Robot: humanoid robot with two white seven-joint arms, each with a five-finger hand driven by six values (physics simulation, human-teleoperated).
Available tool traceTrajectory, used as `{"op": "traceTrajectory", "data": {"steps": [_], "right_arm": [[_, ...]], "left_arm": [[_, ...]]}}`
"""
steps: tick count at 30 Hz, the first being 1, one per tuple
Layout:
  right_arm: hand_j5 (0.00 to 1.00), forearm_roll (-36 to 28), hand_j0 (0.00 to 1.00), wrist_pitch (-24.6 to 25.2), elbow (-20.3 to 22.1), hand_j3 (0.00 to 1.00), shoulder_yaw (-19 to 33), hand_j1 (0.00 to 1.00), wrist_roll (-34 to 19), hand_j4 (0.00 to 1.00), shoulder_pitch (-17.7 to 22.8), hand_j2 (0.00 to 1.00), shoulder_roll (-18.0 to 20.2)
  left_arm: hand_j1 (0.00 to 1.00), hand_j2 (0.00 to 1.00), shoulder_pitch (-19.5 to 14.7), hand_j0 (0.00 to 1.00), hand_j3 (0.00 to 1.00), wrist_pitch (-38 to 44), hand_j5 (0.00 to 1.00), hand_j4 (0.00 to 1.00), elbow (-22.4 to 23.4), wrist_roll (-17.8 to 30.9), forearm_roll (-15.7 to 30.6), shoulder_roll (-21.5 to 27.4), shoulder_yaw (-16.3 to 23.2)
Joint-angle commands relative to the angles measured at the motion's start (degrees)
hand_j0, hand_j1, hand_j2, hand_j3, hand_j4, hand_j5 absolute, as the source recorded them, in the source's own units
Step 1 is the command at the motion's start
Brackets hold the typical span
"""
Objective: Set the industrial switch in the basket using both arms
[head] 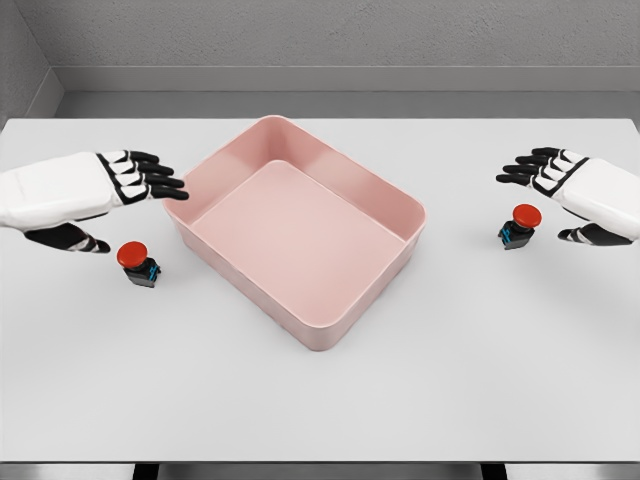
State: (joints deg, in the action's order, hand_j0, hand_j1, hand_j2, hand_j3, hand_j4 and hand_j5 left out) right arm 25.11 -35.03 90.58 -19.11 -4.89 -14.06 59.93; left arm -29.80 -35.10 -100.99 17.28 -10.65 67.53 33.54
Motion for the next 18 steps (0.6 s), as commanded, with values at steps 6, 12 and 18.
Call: {"op": "traceTrajectory", "data": {"steps": [6, 12, 18], "right_arm": [[1.00, -0.1, 1.00, 0.0, -0.8, 1.00, 0.0, 1.00, -0.2, 1.00, 0.1, 1.00, 0.0], [1.00, 0.2, 1.00, 0.0, -0.9, 1.00, -1.9, 1.00, -0.3, 1.00, 0.9, 1.00, -0.8], [1.00, 0.0, 1.00, 0.0, -0.7, 1.00, -3.8, 1.00, -0.3, 1.00, 0.4, 1.00, -2.3]], "left_arm": [[1.00, 1.00, 0.0, 1.00, 1.00, 0.1, 1.00, 1.00, 0.1, 0.0, -3.2, 0.2, 0.2], [1.00, 1.00, 0.0, 1.00, 1.00, 0.1, 1.00, 1.00, 0.7, -0.1, -10.4, 2.6, 1.3], [0.94, 0.94, 0.0, 0.94, 0.94, 0.1, 0.94, 0.94, 0.6, -0.3, -10.5, 4.9, 2.8]]}}
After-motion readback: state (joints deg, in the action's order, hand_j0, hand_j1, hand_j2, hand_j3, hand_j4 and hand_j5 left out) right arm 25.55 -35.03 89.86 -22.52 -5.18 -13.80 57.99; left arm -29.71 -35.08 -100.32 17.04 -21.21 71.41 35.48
